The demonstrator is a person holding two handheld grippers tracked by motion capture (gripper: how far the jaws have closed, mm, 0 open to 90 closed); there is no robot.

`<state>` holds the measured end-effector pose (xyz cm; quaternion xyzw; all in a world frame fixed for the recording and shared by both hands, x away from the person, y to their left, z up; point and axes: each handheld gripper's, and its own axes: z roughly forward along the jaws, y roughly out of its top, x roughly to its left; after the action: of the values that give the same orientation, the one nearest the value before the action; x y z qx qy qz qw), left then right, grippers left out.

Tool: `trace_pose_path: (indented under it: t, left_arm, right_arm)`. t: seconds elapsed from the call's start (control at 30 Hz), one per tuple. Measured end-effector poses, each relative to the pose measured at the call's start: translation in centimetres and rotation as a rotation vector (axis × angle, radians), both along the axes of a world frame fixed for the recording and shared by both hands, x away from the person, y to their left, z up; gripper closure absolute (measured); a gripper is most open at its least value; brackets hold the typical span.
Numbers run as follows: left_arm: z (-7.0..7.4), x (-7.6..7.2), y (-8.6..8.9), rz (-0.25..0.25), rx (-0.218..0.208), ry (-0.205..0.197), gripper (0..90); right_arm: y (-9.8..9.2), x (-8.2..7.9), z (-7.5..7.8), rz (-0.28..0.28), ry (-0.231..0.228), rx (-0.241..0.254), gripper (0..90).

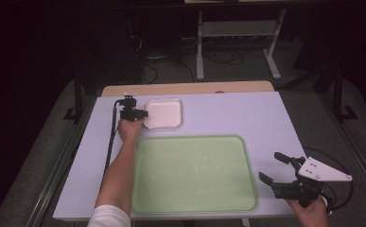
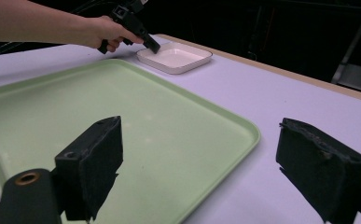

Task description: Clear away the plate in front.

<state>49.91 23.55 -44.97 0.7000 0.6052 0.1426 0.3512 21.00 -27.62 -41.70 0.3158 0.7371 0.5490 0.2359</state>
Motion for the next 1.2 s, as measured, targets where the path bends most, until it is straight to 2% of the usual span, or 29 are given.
trace_pose_path:
  t: [0.13,0.27,0.43,0.67,1.2]
  left_arm:
    - [0.03,0.00,0.03,0.008,-0.002,0.002,81.9]
    - [0.01,0.02,-0.04,0.032,-0.022,0.009,83.3]
    - [-0.18,0.06,-0.11,0.078,-0.089,0.020,86.7]
    - [-0.37,0.10,0.04,0.098,-0.158,0.027,88.4]
    - [-0.39,0.08,0.08,0.115,-0.188,0.025,88.5]
  right_arm:
    - [0.03,0.00,-0.01,0.003,0.002,-0.002,13.8]
    - [-0.01,0.04,-0.06,0.003,0.002,-0.002,13.8]
    - [-0.06,0.05,-0.11,0.003,0.004,-0.002,13.8]
    - [-0.13,0.07,-0.19,0.003,0.010,-0.003,13.8]
    - [0.03,0.18,-0.38,0.006,0.019,-0.006,13.8]
